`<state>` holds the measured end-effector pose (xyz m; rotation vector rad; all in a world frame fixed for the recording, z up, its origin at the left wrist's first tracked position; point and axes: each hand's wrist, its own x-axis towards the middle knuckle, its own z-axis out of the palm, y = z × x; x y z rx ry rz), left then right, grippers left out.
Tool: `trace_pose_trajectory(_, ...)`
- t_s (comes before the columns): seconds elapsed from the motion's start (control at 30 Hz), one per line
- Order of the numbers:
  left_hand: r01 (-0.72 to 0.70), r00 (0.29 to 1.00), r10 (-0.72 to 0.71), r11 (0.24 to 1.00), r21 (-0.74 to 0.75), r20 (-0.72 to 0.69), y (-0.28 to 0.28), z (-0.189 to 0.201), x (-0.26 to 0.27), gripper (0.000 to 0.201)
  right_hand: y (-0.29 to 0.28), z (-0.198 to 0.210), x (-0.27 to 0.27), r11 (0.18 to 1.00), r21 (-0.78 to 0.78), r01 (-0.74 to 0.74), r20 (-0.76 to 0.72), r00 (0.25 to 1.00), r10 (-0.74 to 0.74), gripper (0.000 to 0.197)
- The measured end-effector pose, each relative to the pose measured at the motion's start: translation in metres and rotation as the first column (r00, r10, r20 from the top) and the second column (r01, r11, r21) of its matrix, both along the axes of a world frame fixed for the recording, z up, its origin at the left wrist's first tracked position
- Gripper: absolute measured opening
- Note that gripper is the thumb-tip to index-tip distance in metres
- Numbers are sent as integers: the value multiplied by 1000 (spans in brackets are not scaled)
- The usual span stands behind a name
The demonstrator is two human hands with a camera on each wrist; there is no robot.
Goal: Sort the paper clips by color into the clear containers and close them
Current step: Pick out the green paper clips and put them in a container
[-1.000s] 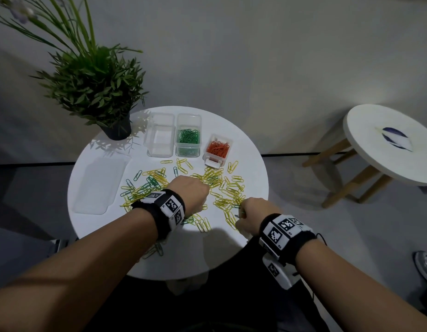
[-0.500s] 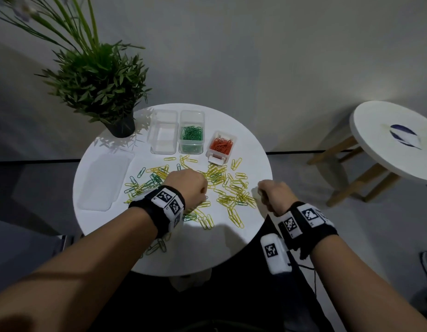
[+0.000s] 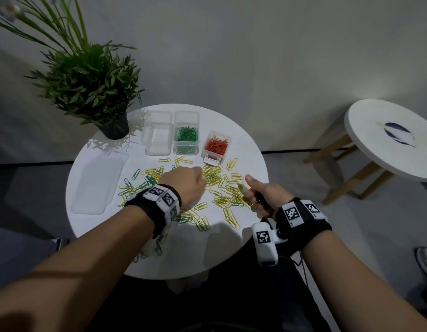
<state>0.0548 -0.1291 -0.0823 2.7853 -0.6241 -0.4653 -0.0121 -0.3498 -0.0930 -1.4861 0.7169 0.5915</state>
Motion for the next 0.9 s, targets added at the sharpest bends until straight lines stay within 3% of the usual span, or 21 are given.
trace_pose_trajectory(0.07,-165,982,142,966,-200,-126,5,-1,7,26,-1,-1,0,998,-3,55,-21,998,-55,49)
trace_pose_trajectory(0.13,-314,940,234,881,-354,-249,8,2,13,30,2,-1,-2,998,-21,65,-6,998,-65,43)
trace_pose_trajectory(0.23,-537,827,283,654,-533,-486,12,10,27,23,11,-5,-7,980,-181,81,155,986,-53,30)
trace_pose_trajectory(0.3,-631,766,263,487,-604,-587,15,17,41,17,18,-5,-10,910,-415,-12,238,964,121,24)
trace_pose_trajectory(0.33,-654,751,262,419,-630,-606,16,22,49,18,21,-5,-11,821,-560,-109,203,943,264,19)
trace_pose_trajectory(0.4,-675,738,277,320,-665,-615,15,33,66,21,30,0,-13,543,-783,-304,5,870,493,11)
trace_pose_trajectory(0.47,-683,730,290,266,-680,-619,10,43,81,24,35,5,-14,327,-874,-359,-105,797,594,12)
trace_pose_trajectory(0.57,-661,748,351,313,-682,-564,3,47,102,25,41,13,-14,223,-913,-341,-114,740,663,15)
trace_pose_trajectory(0.77,-510,852,454,606,-611,-261,-14,31,117,35,43,7,-7,182,-895,-406,-184,710,680,13)
trace_pose_trajectory(0.9,-364,927,362,815,-451,-94,-24,25,121,46,40,-1,-7,215,-878,-427,-167,695,699,10)
